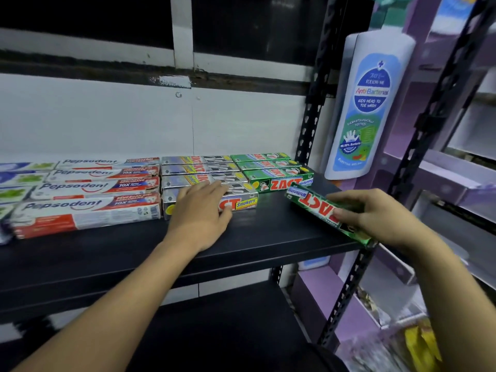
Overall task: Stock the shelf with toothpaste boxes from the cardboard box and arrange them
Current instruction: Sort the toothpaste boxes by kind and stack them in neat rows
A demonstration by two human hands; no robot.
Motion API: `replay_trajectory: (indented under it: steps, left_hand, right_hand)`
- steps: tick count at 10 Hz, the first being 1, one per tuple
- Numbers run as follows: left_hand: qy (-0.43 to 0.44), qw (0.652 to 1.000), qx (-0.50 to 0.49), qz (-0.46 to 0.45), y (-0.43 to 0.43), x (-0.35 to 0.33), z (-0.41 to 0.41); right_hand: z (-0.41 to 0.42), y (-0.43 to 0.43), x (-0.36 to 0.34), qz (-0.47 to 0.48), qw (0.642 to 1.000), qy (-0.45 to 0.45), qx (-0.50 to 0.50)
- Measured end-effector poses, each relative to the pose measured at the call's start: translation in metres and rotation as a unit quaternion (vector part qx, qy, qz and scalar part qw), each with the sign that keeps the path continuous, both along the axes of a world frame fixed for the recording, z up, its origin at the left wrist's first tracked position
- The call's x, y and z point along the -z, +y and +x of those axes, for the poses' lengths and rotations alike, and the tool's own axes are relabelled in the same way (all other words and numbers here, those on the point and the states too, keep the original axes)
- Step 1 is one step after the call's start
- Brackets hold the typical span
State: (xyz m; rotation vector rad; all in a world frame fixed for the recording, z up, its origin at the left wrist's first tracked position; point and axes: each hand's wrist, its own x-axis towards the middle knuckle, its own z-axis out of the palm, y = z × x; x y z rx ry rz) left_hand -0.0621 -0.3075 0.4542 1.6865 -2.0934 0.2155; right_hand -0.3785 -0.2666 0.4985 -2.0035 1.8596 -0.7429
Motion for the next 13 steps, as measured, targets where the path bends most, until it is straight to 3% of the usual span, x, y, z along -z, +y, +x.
replay_trajectory:
  steps: [1,2,4,5,7,11,13]
  left_hand:
    - [0.003,1.0,0.0,-0.001,0.0,0.0,0.0]
    - [0.005,1.0,-0.001,-0.005,0.002,-0.001,0.0]
    - [0.007,1.0,-0.005,-0.004,0.002,0.0,0.0]
    - [0.007,1.0,-0.008,-0.004,0.001,0.0,0.0]
    - [0.013,1.0,-0.006,-0.005,0.002,-0.001,0.0]
    - [0.011,1.0,-0.003,0.002,0.004,-0.001,0.001]
    - [0.002,1.0,0.0,0.002,0.003,-0.001,0.001]
  right_hand:
    - [-0.003,-0.008,-0.006,0.049,0.993,-0.075,-0.072]
    - [-0.002,-0.02,-0.007,0.052,0.993,-0.076,-0.075]
    - [-0.003,-0.027,-0.004,-0.024,0.999,0.033,-0.021]
    - [-0.003,-0.028,-0.003,-0.017,0.997,0.07,-0.025]
    - [-0.007,-0.036,-0.008,0.036,0.992,0.001,-0.118]
    - [0.023,-0.079,0.012,-0.084,0.979,0.169,0.08]
    - [0.032,-0.088,0.04,-0.087,0.98,0.104,0.145]
